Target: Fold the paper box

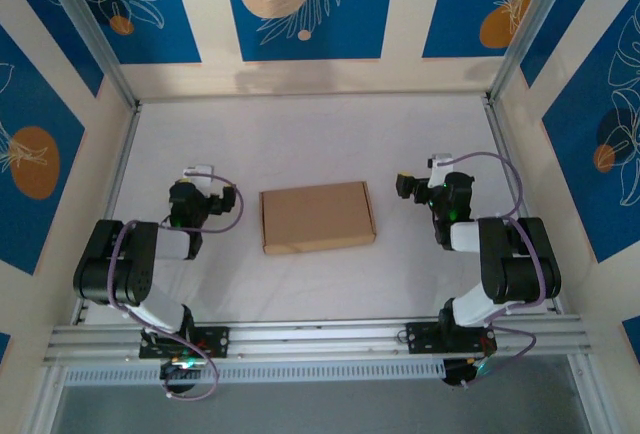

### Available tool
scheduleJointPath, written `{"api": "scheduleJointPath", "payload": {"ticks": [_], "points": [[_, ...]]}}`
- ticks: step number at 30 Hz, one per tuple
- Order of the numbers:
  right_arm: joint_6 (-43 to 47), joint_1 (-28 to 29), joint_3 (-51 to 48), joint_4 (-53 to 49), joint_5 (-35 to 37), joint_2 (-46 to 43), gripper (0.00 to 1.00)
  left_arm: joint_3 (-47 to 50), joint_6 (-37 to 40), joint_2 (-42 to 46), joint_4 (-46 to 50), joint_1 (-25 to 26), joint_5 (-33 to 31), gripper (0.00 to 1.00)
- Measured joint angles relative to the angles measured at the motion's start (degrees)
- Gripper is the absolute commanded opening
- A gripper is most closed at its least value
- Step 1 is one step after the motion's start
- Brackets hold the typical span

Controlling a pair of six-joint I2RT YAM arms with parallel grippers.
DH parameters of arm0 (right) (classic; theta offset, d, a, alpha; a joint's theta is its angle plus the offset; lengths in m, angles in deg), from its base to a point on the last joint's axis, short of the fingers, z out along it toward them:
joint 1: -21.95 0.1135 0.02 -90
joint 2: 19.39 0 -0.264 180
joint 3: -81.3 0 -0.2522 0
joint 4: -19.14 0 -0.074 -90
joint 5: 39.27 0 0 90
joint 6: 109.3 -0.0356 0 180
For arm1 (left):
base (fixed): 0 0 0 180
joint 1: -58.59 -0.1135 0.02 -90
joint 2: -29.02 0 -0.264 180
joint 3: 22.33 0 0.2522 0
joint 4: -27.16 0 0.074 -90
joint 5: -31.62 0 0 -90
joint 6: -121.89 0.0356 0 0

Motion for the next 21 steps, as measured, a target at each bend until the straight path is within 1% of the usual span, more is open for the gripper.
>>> {"api": "scheduleJointPath", "payload": {"ticks": [12,21], "points": [[0.0,0.3,0.0,-0.5,0.3,0.0,0.99,0.0,0.0,0.0,0.0,0.0,0.0,1.0],[0.0,-1.2,0.0,-1.1,-3.0,0.0,0.99,0.0,0.0,0.0,0.0,0.0,0.1,1.0]]}}
